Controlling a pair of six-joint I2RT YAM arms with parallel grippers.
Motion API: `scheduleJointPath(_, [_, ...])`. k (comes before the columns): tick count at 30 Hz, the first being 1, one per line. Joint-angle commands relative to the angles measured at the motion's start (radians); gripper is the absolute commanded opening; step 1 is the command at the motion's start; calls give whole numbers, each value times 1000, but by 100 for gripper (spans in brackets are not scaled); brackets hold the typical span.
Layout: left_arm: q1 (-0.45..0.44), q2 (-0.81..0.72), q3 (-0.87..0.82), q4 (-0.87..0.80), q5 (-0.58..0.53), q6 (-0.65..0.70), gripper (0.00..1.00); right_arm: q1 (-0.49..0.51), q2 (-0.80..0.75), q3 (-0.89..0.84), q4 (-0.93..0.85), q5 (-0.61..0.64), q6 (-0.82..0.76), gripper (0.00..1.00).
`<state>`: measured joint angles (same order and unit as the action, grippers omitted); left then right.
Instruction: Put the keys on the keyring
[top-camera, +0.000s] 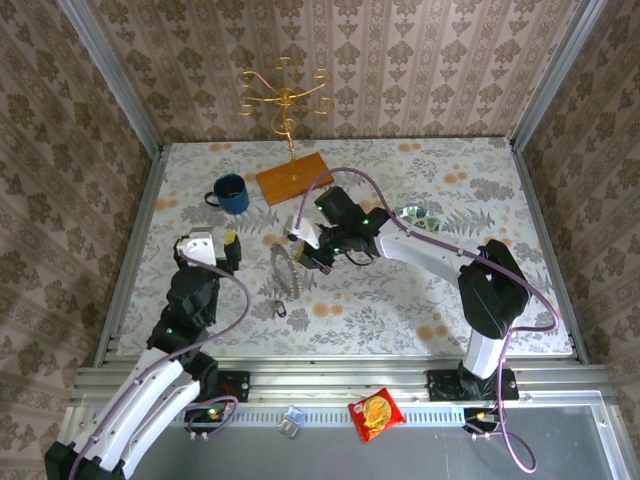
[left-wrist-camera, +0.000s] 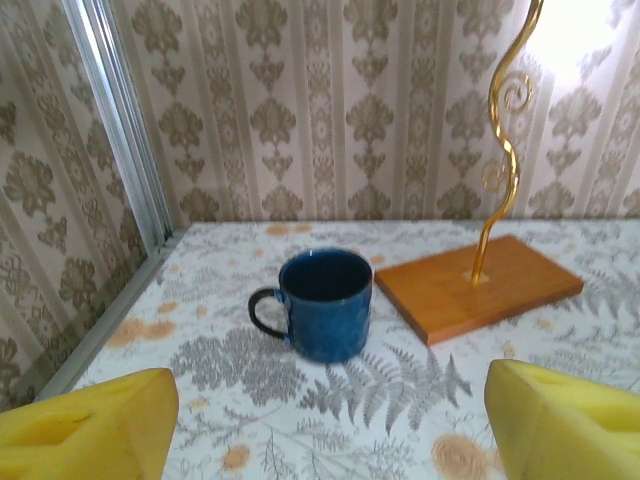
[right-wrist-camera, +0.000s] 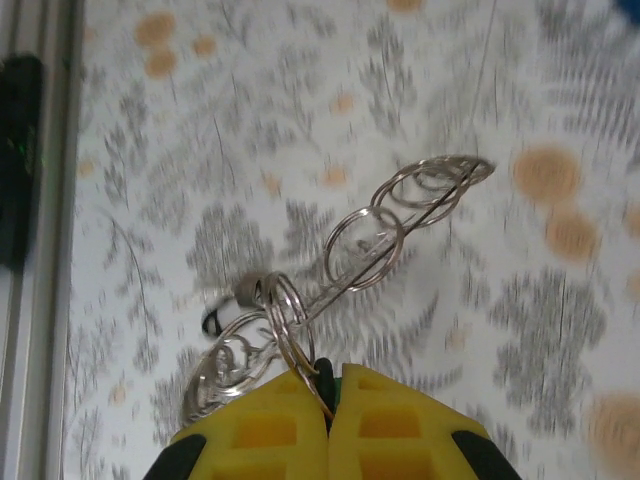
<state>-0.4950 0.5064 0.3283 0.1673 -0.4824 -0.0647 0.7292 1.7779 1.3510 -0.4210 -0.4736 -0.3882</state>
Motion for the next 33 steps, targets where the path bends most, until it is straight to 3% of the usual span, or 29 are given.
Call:
scheduleJointPath(1, [15, 63, 28, -13, 8, -54, 81, -41, -3, -34, -256, 33, -98, 0])
scheduleJointPath(4, [24, 122, 37, 0, 10, -67, 86, -53, -4, -60, -383, 137, -152, 0])
scheduleJointPath(9, [32, 190, 54, -2, 9, -81, 100, -54, -9, -112, -452, 353, -170, 0])
scheduleJointPath(12, [32, 222, 66, -20, -9, -83, 100, -53, -12, -144, -468, 410, -166, 3])
scheduleJointPath(16, [80, 272, 80, -57, -46, -83, 100, -51, -5, -180, -489, 480, -172, 14])
scheduleJointPath(22, [112, 345, 86, -57, -91, -80, 100, -100, -102, -219, -434, 448, -158, 35])
scheduleJointPath(26, [153, 393, 94, -34, -71, -26, 100, -204, -261, -271, -283, 402, -84, 46])
scheduleJointPath(30, [218, 446, 99, -8, -38, 7, 100, -366, -465, -417, 73, 394, 130, 49])
scheduleJointPath(33, [271, 478, 69, 74, -17, 44, 100, -454, -555, -573, 332, 437, 203, 51])
